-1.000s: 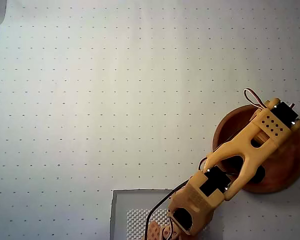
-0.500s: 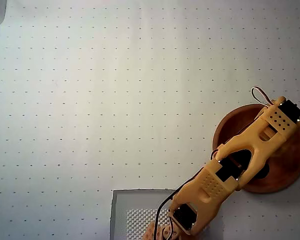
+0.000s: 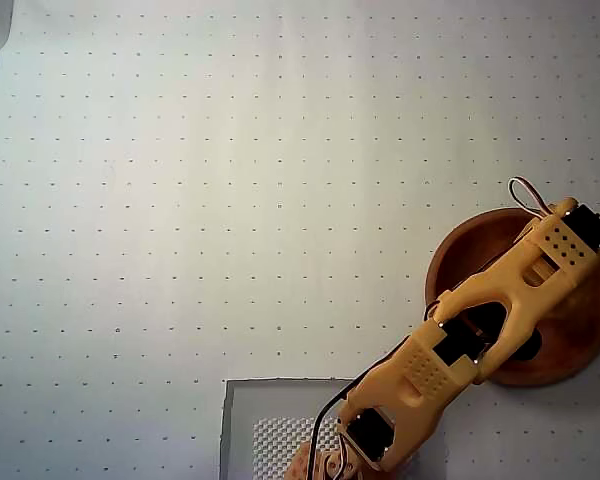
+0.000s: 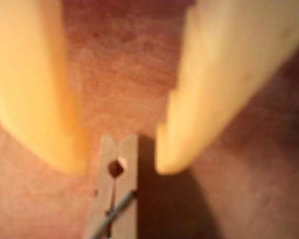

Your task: Grasp a clothespin and put it in the bowl.

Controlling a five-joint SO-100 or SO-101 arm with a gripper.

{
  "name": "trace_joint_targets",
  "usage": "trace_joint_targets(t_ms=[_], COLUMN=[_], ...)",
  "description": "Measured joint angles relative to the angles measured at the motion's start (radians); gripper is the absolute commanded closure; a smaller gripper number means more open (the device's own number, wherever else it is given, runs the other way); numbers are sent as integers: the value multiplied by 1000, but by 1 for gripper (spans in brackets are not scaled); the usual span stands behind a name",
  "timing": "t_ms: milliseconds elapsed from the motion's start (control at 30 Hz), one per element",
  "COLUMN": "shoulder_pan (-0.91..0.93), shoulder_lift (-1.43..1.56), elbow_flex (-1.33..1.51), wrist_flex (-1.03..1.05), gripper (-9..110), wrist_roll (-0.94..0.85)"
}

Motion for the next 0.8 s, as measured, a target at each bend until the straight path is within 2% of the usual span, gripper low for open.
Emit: trace_joint_targets(t_ms=[133, 367, 800], shoulder_pan=[11, 15, 15], shoulder_lift=[0, 15, 439], elbow_flex=[0, 0, 57], wrist_flex=[38, 75, 106], gripper=[106, 104, 104], wrist_roll=[0, 0, 0])
